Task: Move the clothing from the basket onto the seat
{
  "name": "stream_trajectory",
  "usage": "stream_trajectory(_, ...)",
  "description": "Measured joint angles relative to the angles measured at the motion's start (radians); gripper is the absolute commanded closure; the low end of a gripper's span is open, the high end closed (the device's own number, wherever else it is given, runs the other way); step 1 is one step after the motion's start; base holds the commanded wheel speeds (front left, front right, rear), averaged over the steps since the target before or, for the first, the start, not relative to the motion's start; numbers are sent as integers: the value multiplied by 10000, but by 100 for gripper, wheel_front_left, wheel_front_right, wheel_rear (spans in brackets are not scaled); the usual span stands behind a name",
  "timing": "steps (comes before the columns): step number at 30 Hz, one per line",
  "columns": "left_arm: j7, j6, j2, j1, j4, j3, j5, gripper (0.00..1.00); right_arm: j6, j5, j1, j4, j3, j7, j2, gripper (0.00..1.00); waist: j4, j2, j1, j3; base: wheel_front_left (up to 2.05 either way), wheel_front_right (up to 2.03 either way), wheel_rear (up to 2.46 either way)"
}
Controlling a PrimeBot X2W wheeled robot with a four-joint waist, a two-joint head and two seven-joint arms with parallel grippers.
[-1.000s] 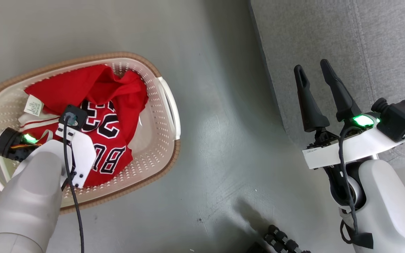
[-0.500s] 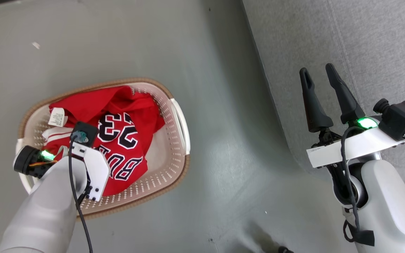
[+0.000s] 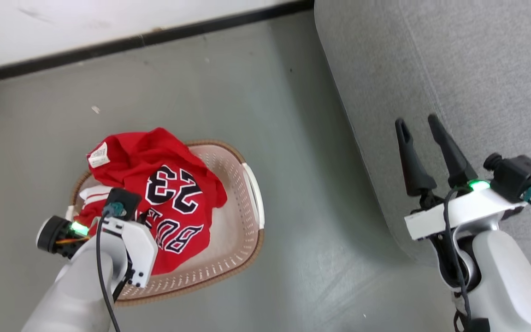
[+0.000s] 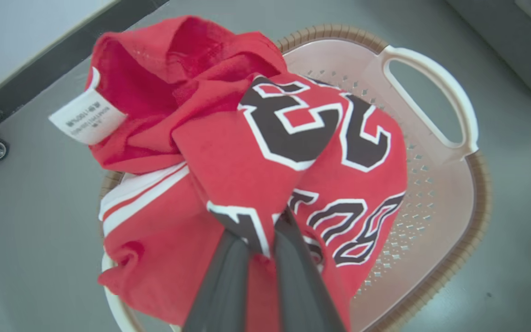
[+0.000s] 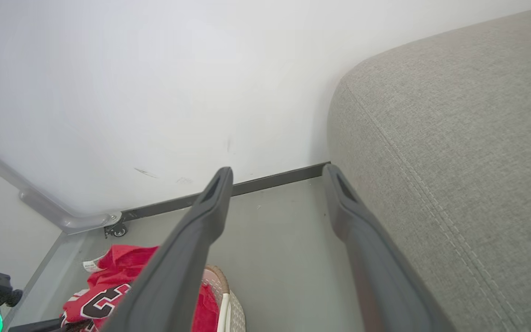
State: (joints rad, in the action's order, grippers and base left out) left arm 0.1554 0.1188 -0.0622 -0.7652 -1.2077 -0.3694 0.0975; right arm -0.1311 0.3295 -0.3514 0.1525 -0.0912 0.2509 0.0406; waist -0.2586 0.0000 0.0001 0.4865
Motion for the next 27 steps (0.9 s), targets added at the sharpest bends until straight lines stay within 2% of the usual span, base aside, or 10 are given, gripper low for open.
stream_trajectory(13, 711, 71, 249, 1053, 84, -19, 368, 100, 0, -240, 842, 476, 96, 0, 4, 0, 410, 0, 0, -1527, 0, 0, 0)
stream_trajectory(27, 924, 73, 303, 1957, 1020, -236, 591, 100, 0, -485, 1784, 738, 355, 0, 4, 0, 834, 0, 0, -3003, 0, 0, 0)
